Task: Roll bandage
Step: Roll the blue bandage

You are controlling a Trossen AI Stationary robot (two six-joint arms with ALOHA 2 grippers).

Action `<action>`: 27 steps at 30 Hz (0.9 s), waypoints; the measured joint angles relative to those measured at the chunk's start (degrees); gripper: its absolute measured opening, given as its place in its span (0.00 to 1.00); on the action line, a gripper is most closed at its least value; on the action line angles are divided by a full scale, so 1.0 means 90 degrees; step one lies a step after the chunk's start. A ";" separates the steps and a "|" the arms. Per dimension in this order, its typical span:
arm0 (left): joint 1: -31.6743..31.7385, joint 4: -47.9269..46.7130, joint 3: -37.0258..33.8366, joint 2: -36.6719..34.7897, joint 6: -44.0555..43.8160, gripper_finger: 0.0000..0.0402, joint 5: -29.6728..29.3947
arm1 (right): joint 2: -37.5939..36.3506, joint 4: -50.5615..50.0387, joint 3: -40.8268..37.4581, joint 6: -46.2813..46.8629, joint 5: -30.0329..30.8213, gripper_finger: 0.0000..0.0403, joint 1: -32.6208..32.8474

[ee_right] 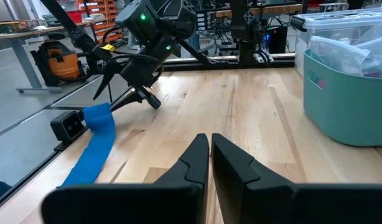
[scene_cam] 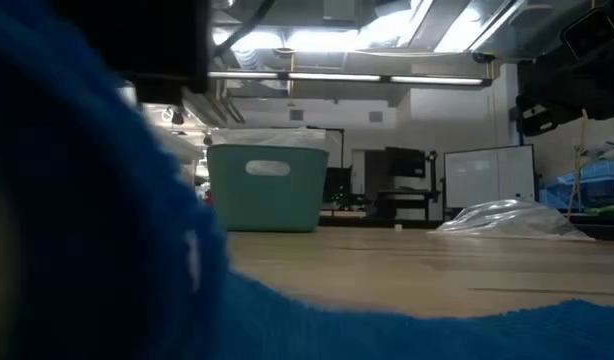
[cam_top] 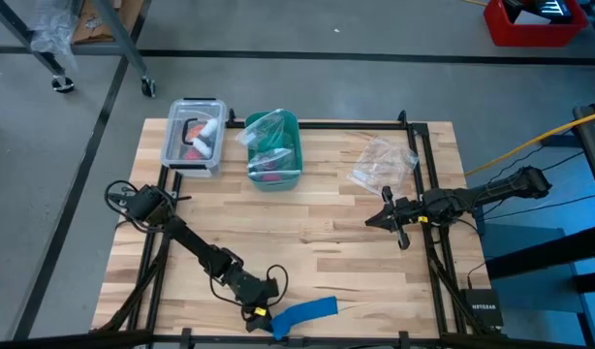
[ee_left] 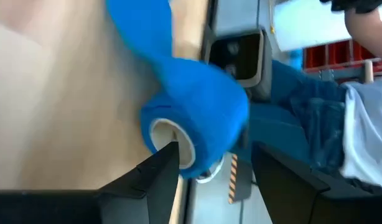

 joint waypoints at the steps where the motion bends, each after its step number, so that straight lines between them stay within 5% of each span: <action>1: -0.0014 0.0000 0.0000 -0.0002 -0.0006 0.48 0.0010 | 0.0000 0.0000 0.0000 0.0000 0.0000 0.06 0.0000; 15: -0.0010 0.0691 -0.0002 -0.0012 0.0031 0.48 -0.0268 | 0.0002 0.0000 0.0000 0.0000 0.0002 0.06 0.0000; 27: 0.0090 0.0272 -0.0003 -0.0012 0.0373 0.48 -0.0768 | 0.0002 -0.0005 0.0000 0.0000 0.0001 0.06 0.0000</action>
